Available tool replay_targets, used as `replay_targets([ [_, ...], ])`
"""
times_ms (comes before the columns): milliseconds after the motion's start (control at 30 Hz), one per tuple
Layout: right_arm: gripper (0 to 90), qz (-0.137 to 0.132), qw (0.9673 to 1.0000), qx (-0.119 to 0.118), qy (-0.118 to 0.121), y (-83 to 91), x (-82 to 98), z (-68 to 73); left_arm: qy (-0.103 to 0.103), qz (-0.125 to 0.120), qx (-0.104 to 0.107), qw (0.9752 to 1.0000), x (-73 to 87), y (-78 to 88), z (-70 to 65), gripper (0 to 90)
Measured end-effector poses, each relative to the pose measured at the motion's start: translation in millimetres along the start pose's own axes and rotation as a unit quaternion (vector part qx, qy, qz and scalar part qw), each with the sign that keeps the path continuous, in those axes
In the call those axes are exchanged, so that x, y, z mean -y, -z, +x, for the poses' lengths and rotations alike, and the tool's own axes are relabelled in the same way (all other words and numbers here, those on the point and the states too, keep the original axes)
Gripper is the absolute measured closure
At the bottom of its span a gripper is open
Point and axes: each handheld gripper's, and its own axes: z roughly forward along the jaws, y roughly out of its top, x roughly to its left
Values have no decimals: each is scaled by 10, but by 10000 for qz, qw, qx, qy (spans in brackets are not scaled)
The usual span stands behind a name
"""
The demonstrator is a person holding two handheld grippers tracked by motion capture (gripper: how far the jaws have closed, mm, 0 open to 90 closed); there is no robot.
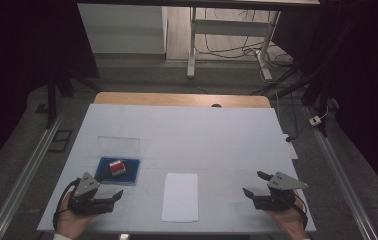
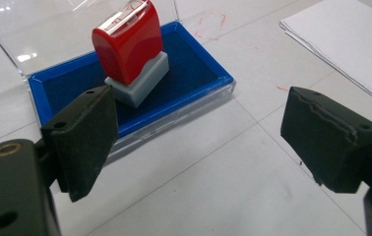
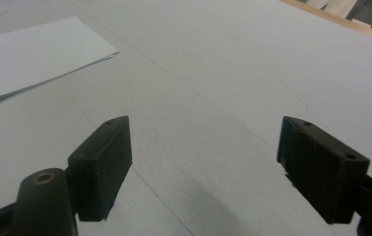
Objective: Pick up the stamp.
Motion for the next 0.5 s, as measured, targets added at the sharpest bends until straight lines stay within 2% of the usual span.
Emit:
replay_targets([
  [500, 221, 39, 10000, -27, -9, 2, 17, -7, -73, -42, -25, 10000, -34, 62, 8, 163],
])
